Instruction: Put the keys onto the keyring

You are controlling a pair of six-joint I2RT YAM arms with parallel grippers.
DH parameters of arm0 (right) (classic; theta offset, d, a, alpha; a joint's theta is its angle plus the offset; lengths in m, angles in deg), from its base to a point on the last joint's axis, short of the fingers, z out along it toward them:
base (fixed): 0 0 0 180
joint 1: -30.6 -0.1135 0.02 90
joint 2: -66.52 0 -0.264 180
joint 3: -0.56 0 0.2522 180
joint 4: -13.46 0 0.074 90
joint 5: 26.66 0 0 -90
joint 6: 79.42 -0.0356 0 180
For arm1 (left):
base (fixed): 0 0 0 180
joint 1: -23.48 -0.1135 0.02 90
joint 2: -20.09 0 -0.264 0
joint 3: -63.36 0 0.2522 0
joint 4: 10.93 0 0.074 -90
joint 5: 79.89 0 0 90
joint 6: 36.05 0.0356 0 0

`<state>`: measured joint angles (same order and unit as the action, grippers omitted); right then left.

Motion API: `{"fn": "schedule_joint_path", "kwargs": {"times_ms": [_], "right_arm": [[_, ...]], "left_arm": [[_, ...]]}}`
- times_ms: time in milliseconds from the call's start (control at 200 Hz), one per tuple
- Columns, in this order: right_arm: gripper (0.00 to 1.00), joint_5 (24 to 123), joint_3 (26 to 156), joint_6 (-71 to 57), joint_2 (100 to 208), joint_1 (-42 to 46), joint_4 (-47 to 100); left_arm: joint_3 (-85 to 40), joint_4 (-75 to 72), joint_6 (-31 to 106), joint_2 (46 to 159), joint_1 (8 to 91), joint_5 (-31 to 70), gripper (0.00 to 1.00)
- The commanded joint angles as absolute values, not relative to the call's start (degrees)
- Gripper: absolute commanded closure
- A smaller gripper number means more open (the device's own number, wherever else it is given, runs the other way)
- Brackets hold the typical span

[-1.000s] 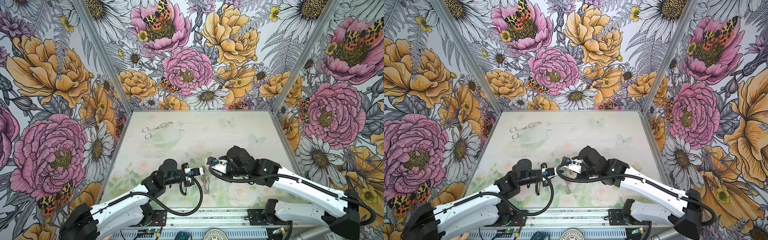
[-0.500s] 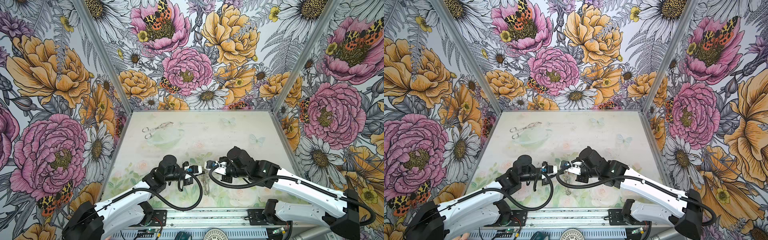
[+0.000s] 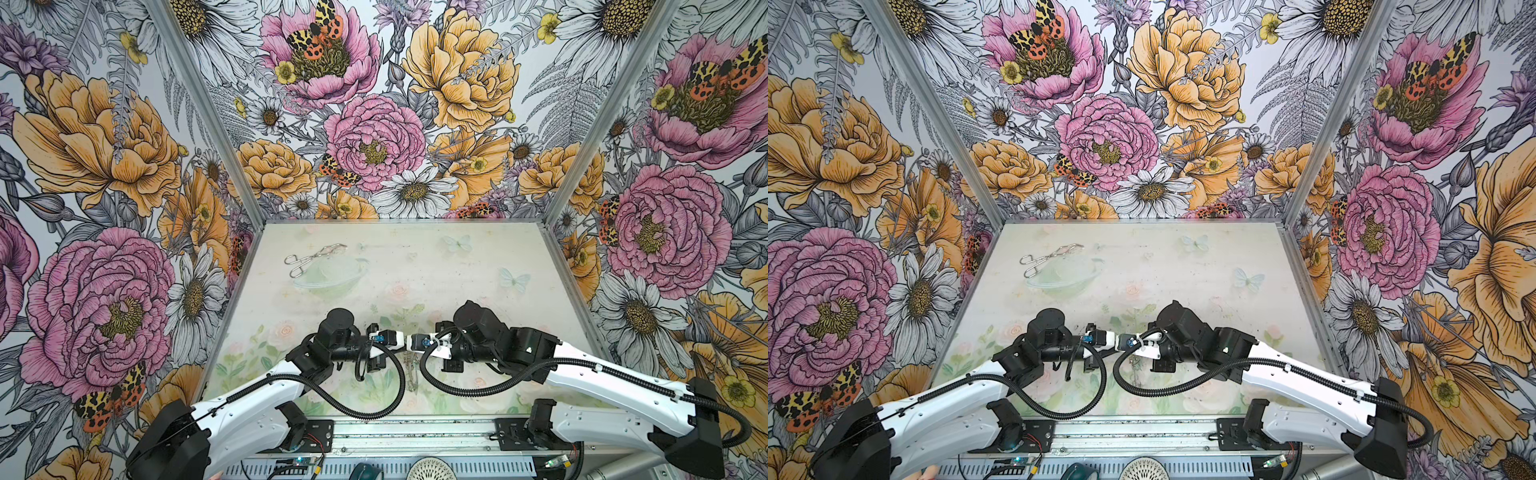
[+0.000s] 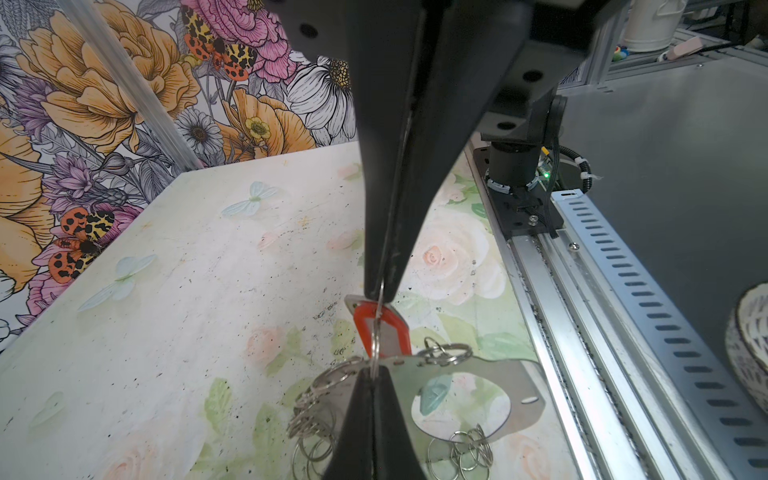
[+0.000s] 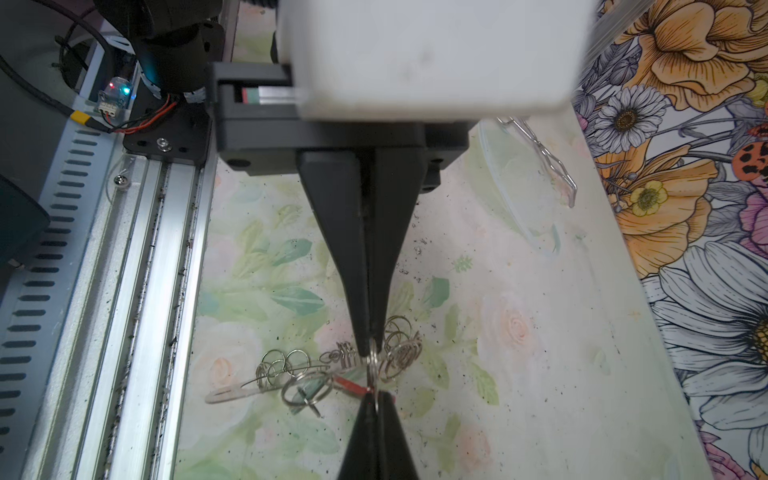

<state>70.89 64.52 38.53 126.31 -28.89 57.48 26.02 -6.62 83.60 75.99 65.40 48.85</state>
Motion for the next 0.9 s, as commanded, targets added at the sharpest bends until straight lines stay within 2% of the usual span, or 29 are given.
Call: {"fn": "schedule_joint_path", "kwargs": {"times_ms": [0, 155, 651, 896], "right_arm": [[1.0, 70.8, 63.7, 39.4, 125.0, -29.8, 55.9], [1.0, 67.9, 63.8, 39.8, 125.1, -30.1, 56.0], [1.0, 69.9, 63.8, 40.1, 125.6, -30.9, 55.8], [1.0, 67.9, 63.1, 40.2, 124.4, -31.6, 56.0]], "left_arm": [[24.7, -6.5, 82.3, 76.2, 64.8, 51.0, 1.0], [24.5, -6.0, 82.2, 76.3, 64.8, 51.6, 1.0], [23.7, -5.2, 81.7, 77.1, 64.7, 53.2, 1.0], [23.5, -4.9, 81.1, 77.4, 64.3, 53.9, 1.0]]}}
